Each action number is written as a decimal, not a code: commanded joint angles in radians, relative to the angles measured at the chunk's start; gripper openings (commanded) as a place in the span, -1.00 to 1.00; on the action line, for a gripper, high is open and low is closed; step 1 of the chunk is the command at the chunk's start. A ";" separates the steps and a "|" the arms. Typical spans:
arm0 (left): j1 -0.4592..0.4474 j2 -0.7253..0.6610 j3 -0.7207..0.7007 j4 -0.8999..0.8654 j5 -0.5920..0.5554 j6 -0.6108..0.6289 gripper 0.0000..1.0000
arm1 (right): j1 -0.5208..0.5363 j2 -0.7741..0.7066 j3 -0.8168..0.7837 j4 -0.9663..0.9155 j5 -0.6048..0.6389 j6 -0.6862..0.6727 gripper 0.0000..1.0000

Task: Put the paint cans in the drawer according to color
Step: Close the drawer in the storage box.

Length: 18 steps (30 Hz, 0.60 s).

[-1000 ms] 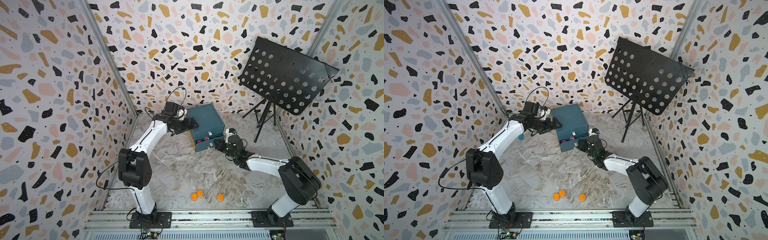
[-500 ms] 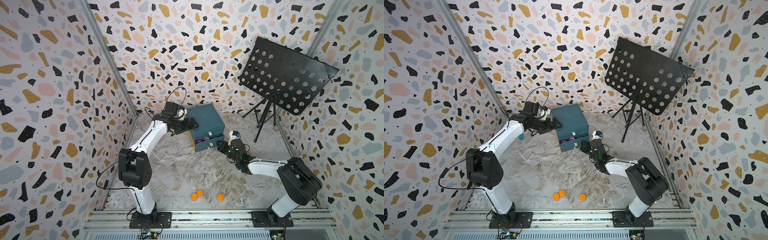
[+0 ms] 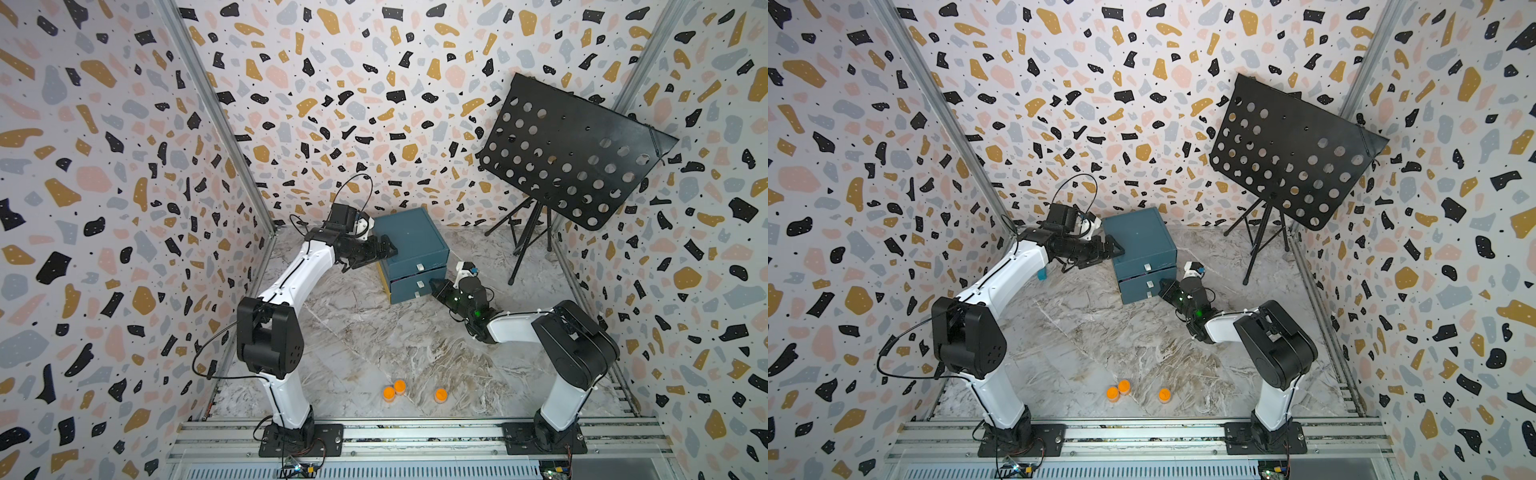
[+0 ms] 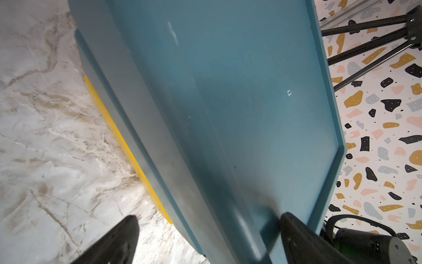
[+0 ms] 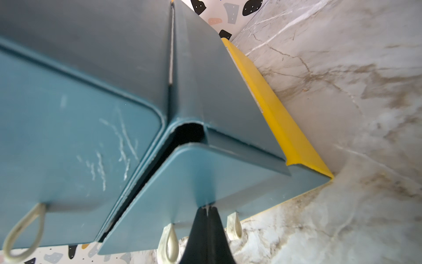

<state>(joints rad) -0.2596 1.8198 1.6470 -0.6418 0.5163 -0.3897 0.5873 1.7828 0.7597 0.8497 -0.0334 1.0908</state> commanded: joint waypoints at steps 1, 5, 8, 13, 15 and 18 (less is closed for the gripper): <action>-0.009 0.027 -0.024 -0.032 -0.022 0.008 0.97 | -0.008 0.013 0.049 0.086 -0.028 0.036 -1.00; -0.008 0.028 -0.022 -0.031 -0.022 0.008 0.97 | -0.013 0.040 0.061 0.123 -0.052 0.051 -1.00; -0.009 0.030 -0.022 -0.033 -0.022 0.008 0.97 | -0.015 0.055 0.061 0.150 -0.064 0.062 -1.00; -0.009 0.030 -0.023 -0.033 -0.023 0.008 0.97 | -0.015 0.040 0.048 0.167 -0.098 0.047 -1.00; -0.008 0.032 -0.022 -0.033 -0.021 0.008 0.97 | -0.014 0.017 0.035 0.149 -0.104 0.028 -0.87; -0.008 0.032 -0.021 -0.033 -0.021 0.008 0.97 | -0.015 -0.026 0.004 0.101 -0.100 -0.003 -0.57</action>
<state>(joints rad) -0.2596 1.8206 1.6470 -0.6411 0.5175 -0.3897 0.5770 1.8317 0.7757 0.9558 -0.1234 1.1248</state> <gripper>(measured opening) 0.987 0.192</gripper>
